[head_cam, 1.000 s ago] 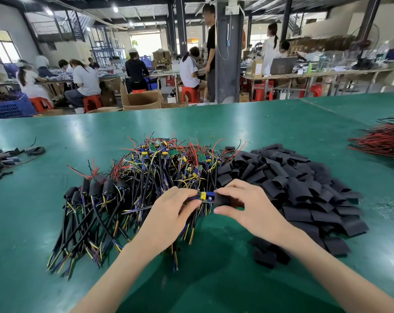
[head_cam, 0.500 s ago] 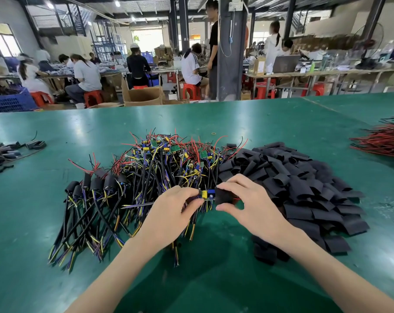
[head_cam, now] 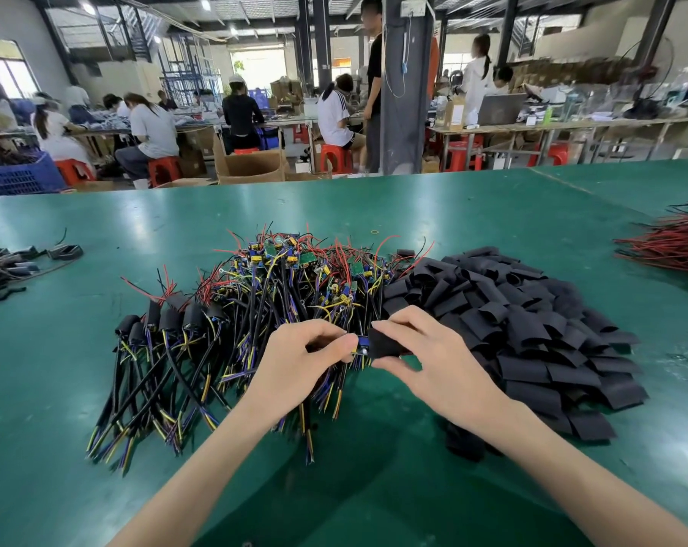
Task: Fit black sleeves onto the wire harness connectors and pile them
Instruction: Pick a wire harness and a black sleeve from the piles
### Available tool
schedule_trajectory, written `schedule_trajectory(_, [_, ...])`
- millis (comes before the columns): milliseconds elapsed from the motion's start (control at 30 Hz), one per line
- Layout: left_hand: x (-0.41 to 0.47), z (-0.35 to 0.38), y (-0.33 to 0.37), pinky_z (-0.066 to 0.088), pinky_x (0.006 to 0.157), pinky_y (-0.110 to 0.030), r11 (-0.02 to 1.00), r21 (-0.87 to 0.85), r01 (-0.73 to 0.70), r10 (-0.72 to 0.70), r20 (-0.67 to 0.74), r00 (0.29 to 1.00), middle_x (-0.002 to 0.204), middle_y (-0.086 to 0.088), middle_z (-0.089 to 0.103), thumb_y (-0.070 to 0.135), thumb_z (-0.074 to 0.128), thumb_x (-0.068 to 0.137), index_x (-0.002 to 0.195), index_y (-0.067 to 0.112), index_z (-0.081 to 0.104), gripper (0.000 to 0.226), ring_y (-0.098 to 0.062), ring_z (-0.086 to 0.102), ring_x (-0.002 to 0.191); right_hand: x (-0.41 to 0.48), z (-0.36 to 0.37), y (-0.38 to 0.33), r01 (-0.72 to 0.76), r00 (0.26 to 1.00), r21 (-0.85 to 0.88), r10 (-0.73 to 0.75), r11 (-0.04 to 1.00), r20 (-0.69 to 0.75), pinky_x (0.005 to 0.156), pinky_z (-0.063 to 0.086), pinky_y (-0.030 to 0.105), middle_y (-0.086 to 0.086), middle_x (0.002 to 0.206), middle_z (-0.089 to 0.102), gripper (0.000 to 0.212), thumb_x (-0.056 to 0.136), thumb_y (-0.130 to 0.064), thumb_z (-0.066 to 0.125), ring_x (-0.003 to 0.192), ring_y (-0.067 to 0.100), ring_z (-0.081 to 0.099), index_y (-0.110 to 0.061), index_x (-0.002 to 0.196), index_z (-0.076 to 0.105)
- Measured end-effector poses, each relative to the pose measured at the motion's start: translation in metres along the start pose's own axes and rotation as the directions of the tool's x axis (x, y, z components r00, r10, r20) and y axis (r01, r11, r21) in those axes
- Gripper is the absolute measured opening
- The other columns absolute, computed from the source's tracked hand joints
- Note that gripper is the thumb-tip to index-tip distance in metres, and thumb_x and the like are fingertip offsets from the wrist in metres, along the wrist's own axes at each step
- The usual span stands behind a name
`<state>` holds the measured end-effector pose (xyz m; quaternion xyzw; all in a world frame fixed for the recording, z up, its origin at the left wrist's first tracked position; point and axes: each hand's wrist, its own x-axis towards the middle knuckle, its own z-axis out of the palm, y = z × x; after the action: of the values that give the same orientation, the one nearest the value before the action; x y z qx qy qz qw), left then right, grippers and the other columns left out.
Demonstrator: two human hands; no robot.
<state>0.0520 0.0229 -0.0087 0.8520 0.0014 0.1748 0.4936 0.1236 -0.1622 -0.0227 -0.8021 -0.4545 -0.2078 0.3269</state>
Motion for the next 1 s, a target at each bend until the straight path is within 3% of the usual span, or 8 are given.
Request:
schedule_trajectory(267, [-0.0012, -0.0003, 0.0026, 0.046, 0.071, -0.012, 0.999, -0.043, -0.032, 0.033, 0.019, 0.999, 0.072, 0.007, 0.072, 0.019, 0.067, 0.086, 0.077, 0.026, 0.071, 0.011, -0.003, 0.064, 0.070, 0.0055, -0.0062, 0.0009, -0.064, 0.996, 0.187, 0.052, 0.980, 0.066, 0.075, 0.047, 0.030, 0.000, 0.096, 0.061, 0.036, 0.075, -0.020, 0.078, 0.081, 0.013, 0.057, -0.010, 0.108, 0.070])
schedule_trajectory(533, [-0.0017, 0.0009, 0.0026, 0.045, 0.072, -0.016, 0.999, 0.012, 0.040, -0.039, -0.031, 0.999, 0.072, 0.010, 0.072, 0.026, 0.064, 0.088, 0.083, 0.022, 0.072, 0.011, -0.002, 0.063, 0.069, 0.0003, 0.0028, -0.0010, 0.011, 0.999, 0.039, -0.013, 0.999, 0.052, 0.072, 0.048, 0.030, -0.003, 0.098, 0.053, 0.035, 0.080, -0.021, 0.074, 0.075, 0.011, 0.052, -0.013, 0.112, 0.064])
schedule_trajectory(733, [-0.0015, 0.0019, 0.0019, 0.047, 0.072, -0.017, 1.000, -0.020, -0.013, 0.013, -0.039, 0.999, 0.072, 0.009, 0.071, 0.019, 0.066, 0.087, 0.081, 0.025, 0.071, 0.009, -0.004, 0.064, 0.071, 0.0039, 0.0003, 0.0005, -0.067, 0.996, 0.154, 0.056, 0.986, 0.074, 0.074, 0.045, 0.020, -0.003, 0.095, 0.057, 0.037, 0.078, -0.019, 0.076, 0.079, 0.010, 0.054, -0.011, 0.113, 0.068])
schedule_trajectory(1000, [0.0006, 0.0009, 0.0007, 0.047, 0.072, -0.014, 0.997, -0.046, -0.058, 0.057, -0.027, 0.998, 0.072, 0.007, 0.071, 0.016, 0.066, 0.086, 0.080, 0.025, 0.070, 0.011, -0.004, 0.064, 0.071, 0.0067, -0.0037, 0.0015, -0.113, 0.991, 0.224, 0.094, 0.968, 0.094, 0.077, 0.050, 0.038, 0.001, 0.095, 0.058, 0.037, 0.077, -0.016, 0.077, 0.083, 0.019, 0.057, -0.011, 0.112, 0.068])
